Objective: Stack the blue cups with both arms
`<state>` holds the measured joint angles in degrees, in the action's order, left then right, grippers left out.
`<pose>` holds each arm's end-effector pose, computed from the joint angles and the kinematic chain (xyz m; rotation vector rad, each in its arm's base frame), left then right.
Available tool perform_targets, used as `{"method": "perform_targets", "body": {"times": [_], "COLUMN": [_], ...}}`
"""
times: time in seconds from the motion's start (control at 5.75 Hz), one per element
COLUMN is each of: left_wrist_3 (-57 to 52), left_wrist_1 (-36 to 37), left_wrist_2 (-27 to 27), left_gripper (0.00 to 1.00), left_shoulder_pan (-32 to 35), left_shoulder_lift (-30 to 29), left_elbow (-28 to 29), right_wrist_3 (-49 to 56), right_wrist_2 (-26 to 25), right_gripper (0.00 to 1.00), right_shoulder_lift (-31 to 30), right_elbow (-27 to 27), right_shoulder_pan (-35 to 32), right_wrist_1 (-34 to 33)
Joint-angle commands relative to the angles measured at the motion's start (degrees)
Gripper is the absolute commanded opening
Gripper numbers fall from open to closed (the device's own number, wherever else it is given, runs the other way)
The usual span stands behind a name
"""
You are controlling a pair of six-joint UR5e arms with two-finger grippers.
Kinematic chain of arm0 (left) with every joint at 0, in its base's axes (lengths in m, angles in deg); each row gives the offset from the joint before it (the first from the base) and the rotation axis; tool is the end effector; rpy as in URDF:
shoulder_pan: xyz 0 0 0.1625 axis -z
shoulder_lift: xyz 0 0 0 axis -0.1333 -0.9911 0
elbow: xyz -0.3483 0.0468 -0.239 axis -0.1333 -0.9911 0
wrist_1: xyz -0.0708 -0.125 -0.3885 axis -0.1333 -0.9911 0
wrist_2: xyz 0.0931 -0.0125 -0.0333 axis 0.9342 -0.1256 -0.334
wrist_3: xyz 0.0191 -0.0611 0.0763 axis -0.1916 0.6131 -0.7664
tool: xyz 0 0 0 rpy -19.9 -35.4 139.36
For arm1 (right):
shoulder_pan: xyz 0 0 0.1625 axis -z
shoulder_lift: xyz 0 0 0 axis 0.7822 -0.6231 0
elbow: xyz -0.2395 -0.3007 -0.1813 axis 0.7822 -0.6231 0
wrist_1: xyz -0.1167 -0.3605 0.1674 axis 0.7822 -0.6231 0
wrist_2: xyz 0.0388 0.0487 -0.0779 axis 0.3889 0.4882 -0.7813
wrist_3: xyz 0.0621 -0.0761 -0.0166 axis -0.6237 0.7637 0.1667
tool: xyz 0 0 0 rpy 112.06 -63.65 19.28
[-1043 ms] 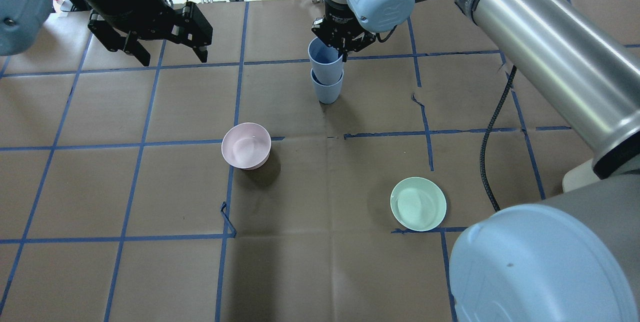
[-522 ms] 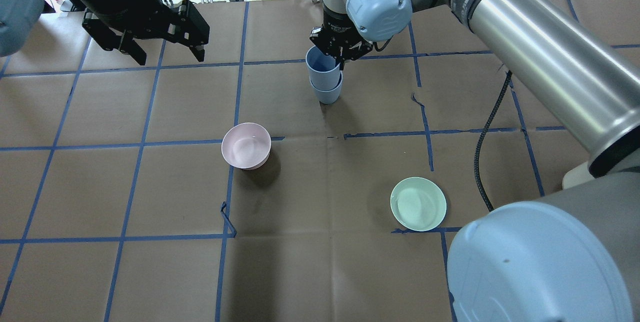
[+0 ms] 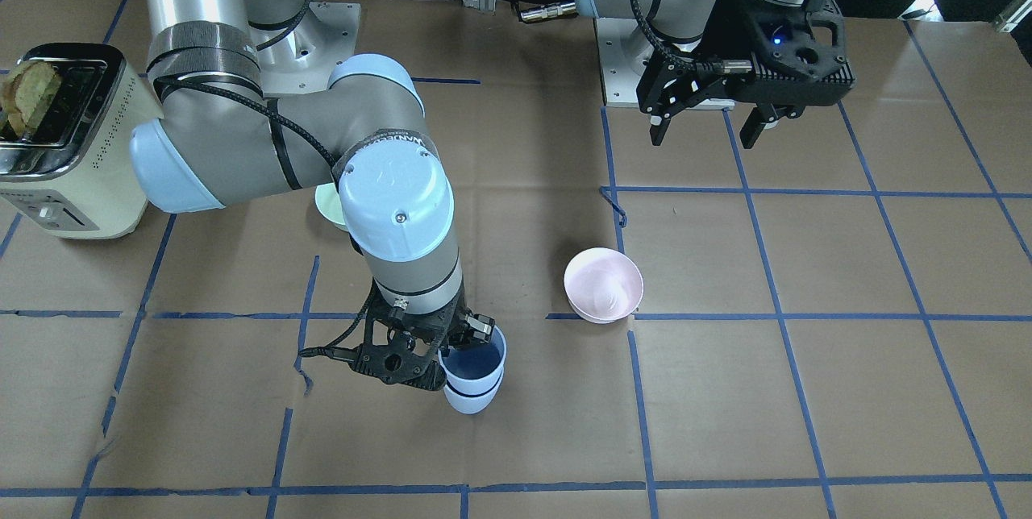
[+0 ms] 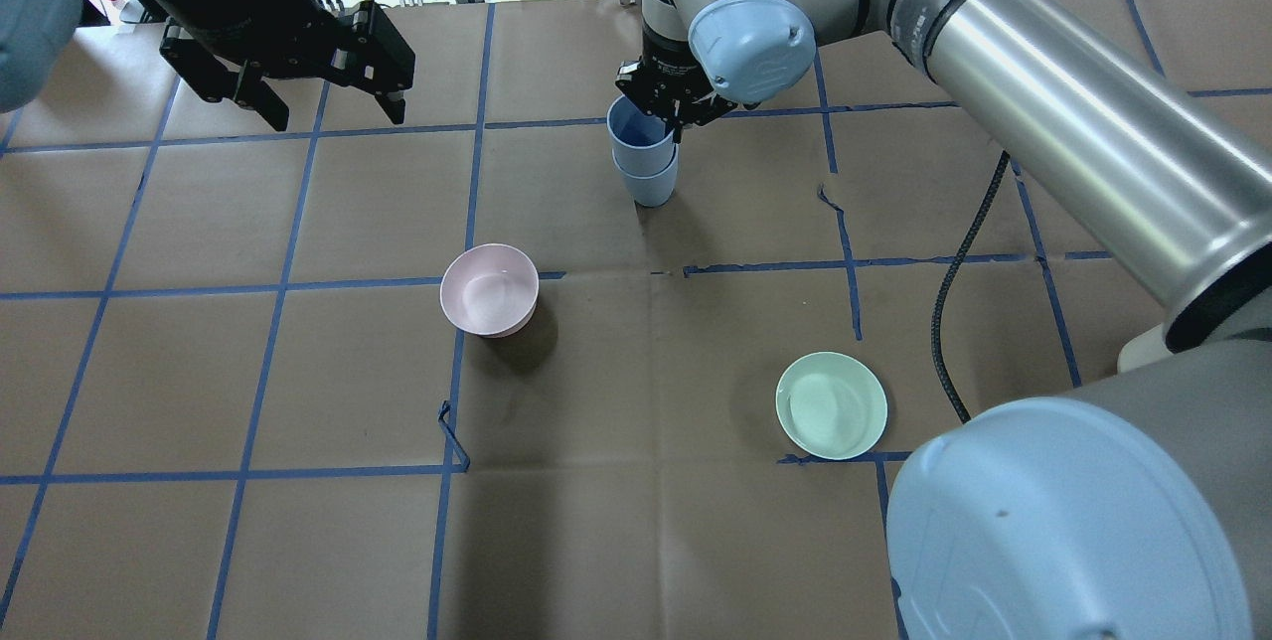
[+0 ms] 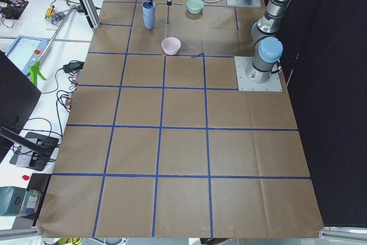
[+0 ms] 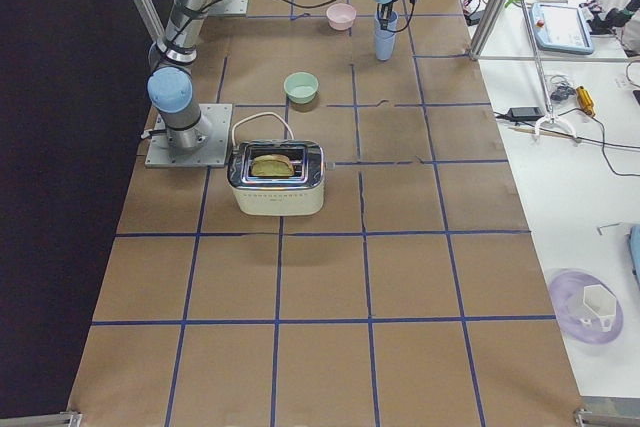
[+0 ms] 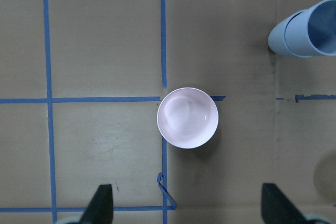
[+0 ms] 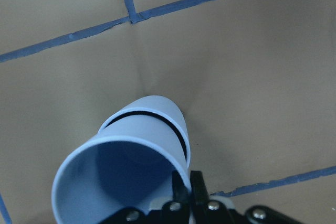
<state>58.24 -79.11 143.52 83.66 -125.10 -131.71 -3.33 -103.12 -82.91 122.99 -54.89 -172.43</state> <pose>-0.1464 -0.5011 0.5327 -0.0011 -3.1219 0.1241 0.3325 -0.6450 0.3285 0.3924 3.0517 -0.0660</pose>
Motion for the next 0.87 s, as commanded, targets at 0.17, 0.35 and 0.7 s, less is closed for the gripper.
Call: {"method": "perform_targets", "body": {"times": [0.17,0.35,0.7], "left_wrist_3": [0.01,0.01,0.01], "left_wrist_1": [-0.01,-0.01,-0.01], "left_wrist_2": [-0.44,-0.18,-0.09], "left_gripper": [0.99,0.99,0.99], "left_shoulder_pan": [0.00,-0.09,-0.09], "left_shoulder_lift": [-0.08,0.01,0.01], "left_elbow": [0.01,-0.08,0.01], "right_wrist_3": [-0.03,-0.04,1.71], "right_wrist_2": [-0.09,-0.44,-0.88], "right_gripper": [1.00,1.00,1.00], "right_shoulder_lift": [-0.08,-0.86,-6.89], "right_elbow": [-0.06,-0.94,-2.35], "right_shoulder_pan": [0.17,0.52,3.15], "right_wrist_1": [-1.22,-0.79,7.69]}}
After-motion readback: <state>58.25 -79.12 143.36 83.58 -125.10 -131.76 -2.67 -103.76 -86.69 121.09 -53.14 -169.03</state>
